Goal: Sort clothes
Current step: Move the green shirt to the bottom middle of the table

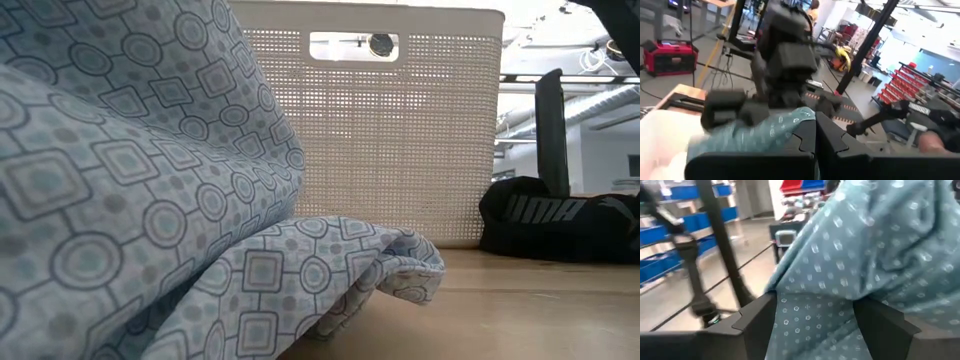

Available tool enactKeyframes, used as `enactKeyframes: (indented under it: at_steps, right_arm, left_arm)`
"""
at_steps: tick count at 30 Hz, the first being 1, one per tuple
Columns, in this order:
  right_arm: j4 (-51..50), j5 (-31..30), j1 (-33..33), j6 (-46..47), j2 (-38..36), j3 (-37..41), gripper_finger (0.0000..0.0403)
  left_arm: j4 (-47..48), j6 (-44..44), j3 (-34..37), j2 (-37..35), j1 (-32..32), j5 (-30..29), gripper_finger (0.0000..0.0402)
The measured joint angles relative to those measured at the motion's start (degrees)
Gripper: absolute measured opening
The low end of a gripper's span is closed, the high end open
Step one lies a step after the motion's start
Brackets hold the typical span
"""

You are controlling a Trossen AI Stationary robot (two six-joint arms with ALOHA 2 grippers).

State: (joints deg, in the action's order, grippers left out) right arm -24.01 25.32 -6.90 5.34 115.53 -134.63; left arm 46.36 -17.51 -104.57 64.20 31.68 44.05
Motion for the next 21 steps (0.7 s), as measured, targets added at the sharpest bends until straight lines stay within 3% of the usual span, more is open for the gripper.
enactKeyframes:
  at_steps: [5,8,21]
  right_arm:
    - [-4.6,6.3,-2.1,2.2,-1.7,-0.1,0.0254]
    - [-4.4,6.7,-2.6,3.2,-1.9,-0.1,0.0254]
    - [5.4,-1.6,-1.2,2.7,1.0,0.0,0.0254]
  left_arm:
    - [1.1,0.3,0.0,-0.9,0.0,0.6,0.0000]
    - [0.5,0.3,0.0,-1.1,0.0,0.5,0.0000]
    - [-3.2,-0.2,0.0,2.6,-1.5,-2.6,0.0000]
